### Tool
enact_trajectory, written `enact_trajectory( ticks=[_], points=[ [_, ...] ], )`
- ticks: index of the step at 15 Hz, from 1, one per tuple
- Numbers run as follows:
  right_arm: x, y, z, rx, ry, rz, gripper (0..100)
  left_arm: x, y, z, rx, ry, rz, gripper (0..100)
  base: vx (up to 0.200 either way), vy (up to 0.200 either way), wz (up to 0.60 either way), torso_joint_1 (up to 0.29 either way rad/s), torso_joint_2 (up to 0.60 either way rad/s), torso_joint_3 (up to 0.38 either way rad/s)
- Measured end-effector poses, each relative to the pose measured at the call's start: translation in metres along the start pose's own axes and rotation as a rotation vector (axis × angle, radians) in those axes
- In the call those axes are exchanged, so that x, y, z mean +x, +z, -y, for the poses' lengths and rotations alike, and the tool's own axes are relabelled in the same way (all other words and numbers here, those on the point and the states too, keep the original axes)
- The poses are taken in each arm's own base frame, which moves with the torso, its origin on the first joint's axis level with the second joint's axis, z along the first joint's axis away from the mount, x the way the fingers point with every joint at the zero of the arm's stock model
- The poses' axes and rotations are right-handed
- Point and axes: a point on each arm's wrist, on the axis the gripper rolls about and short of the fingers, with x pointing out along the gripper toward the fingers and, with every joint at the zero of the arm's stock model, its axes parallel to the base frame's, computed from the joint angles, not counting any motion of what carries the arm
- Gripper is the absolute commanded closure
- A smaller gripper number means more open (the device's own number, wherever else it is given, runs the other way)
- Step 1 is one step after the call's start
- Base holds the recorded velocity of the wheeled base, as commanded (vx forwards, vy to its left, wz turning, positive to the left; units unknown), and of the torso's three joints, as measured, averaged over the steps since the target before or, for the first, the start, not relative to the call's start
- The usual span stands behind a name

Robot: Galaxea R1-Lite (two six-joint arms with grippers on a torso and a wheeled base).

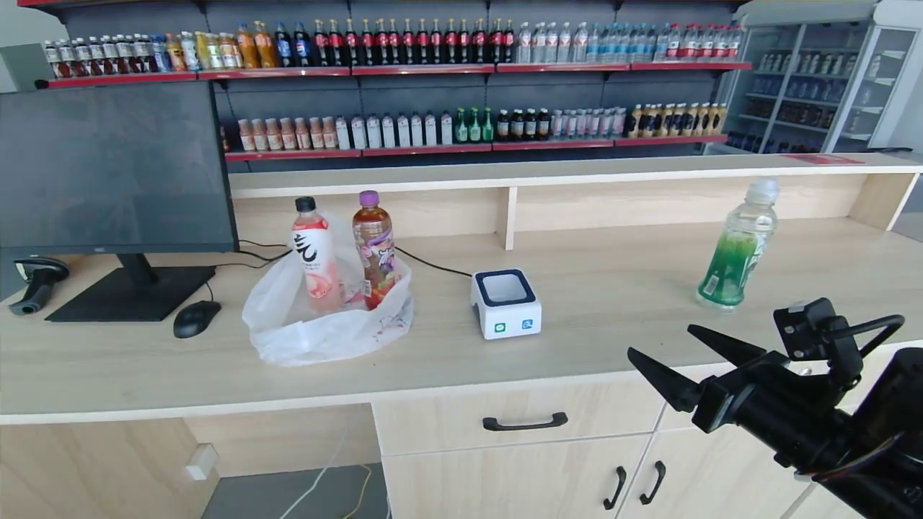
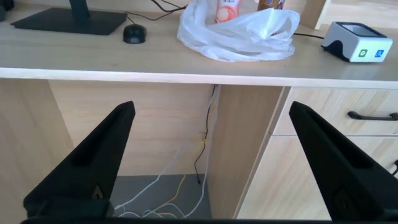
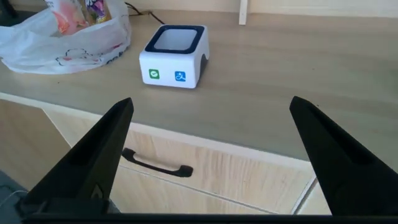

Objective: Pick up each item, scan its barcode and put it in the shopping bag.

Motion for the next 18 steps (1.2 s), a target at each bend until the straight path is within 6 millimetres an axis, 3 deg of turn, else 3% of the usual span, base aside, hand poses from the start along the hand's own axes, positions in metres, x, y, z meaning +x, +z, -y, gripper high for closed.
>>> enact_trajectory(
  ticks=[11, 18],
  points=[
    [-0.0055, -0.0069, 0.0044, -0.001, -0.024, -0.038, 0, 0.0, 0.0, 0.0, -0.002, 0.001, 0.0, 0, 0.0, -0.2, 0.0, 0.002, 0.0, 0.003],
    [-0.0041, -0.0091, 0.0073, -0.002, -0.036, -0.049, 0, 0.0, 0.0, 0.0, -0.002, 0.001, 0.0, 0, 0.2, -0.2, 0.0, 0.006, 0.0, 0.004]
  ],
)
